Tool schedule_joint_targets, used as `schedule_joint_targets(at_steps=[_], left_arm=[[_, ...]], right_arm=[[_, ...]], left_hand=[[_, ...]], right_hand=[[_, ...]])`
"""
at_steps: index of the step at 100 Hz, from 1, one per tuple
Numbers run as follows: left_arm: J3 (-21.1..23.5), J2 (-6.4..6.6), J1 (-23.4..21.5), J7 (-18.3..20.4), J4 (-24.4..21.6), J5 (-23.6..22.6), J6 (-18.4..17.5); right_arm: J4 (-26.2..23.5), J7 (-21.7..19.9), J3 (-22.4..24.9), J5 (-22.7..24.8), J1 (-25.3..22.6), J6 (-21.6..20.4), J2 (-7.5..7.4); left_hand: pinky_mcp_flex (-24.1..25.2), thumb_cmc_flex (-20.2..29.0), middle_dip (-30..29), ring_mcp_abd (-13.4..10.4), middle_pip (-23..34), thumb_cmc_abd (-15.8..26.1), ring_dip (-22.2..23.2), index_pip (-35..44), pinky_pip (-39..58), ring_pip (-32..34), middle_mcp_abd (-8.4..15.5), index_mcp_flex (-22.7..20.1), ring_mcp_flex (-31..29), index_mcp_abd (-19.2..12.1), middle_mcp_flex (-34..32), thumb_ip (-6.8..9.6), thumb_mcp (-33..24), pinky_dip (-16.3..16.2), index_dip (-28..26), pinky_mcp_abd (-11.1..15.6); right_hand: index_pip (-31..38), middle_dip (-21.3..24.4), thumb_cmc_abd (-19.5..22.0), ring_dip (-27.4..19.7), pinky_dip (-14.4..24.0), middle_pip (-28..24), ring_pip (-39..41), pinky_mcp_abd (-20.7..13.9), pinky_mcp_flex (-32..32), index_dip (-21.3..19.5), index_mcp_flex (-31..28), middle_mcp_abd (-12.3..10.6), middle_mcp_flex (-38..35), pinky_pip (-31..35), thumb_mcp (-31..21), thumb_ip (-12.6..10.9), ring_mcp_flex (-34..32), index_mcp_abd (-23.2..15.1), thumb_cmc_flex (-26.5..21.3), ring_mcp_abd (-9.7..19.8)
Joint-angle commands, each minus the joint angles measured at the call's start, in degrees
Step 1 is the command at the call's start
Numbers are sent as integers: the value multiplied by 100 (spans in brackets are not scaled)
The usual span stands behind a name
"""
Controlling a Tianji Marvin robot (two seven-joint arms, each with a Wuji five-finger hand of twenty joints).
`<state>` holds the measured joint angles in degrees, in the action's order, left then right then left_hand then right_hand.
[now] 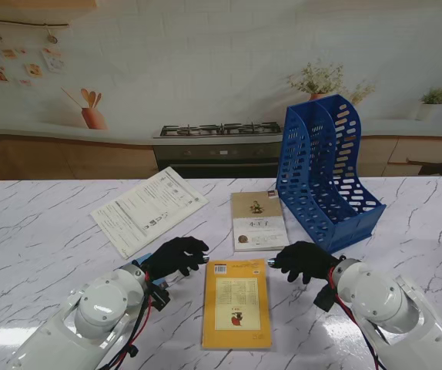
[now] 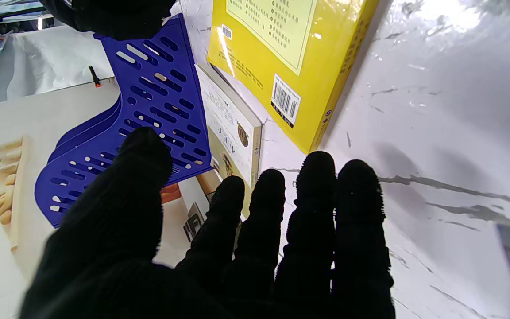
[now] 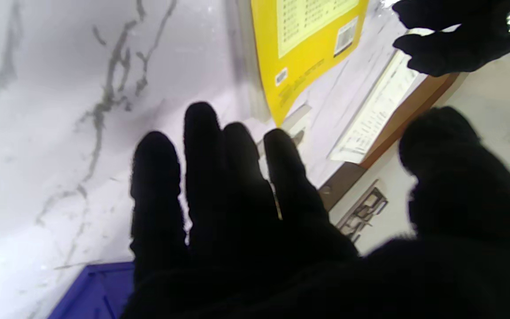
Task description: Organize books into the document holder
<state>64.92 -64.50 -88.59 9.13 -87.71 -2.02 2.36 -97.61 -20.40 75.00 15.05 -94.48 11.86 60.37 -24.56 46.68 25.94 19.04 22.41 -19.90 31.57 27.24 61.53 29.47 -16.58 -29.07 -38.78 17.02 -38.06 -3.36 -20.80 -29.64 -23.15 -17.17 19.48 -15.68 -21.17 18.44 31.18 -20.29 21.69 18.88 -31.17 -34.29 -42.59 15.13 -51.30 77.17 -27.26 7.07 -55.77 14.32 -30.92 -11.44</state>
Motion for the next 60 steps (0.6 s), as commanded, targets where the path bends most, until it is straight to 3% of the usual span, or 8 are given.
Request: schedule_joint_targets(at_steps=[1,21,43,51,60], left_arm=[[-39,-32,60,170,-59,44,43],[-167,-49,175,239,-48,115,510],[-215,-100,133,8,-82,-2,768],[-225,-144,84,-184,-157,-50,943],[-241,-138,85,-146,-229,-85,1264]], right_arm=[[-68,-1,-97,-7,-87,178,56],[-13,55,-271,-161,-86,694,87],[53,301,-365,-322,-89,900,162],[49,332,-385,-350,-86,924,173],[48,417,-426,-388,-71,983,198]], left_hand=[[-228,-175,-19,192,118,-24,13,-98,355,140,-179,59,-109,212,59,17,189,-11,149,102],[-645,-198,-453,655,157,151,-418,-439,603,288,-511,55,-208,645,-1,38,533,91,389,-289],[-792,-160,-554,765,222,222,-521,-587,632,400,-635,360,-263,843,144,61,562,133,461,-396],[-908,-152,-566,779,273,236,-549,-658,655,448,-693,436,-318,931,159,69,553,153,507,-408],[-1087,-110,-571,793,318,263,-569,-738,676,521,-787,419,-425,1074,164,78,534,196,567,-394]], right_hand=[[-185,169,-118,-213,-168,-85,-201,1112,-155,122,129,272,192,147,133,-173,-47,323,207,-192],[-297,310,-27,-577,-448,61,-370,1063,-327,245,144,594,309,-15,220,-168,48,675,166,-451],[-287,320,11,-681,-574,58,-426,1033,-487,269,122,651,270,-62,288,-180,-45,750,79,-476],[-280,322,15,-704,-604,59,-440,1011,-524,276,113,659,266,-53,305,-183,-76,751,71,-473],[-273,325,5,-724,-634,59,-452,1017,-574,283,102,678,246,-40,312,-186,-103,776,52,-486]])
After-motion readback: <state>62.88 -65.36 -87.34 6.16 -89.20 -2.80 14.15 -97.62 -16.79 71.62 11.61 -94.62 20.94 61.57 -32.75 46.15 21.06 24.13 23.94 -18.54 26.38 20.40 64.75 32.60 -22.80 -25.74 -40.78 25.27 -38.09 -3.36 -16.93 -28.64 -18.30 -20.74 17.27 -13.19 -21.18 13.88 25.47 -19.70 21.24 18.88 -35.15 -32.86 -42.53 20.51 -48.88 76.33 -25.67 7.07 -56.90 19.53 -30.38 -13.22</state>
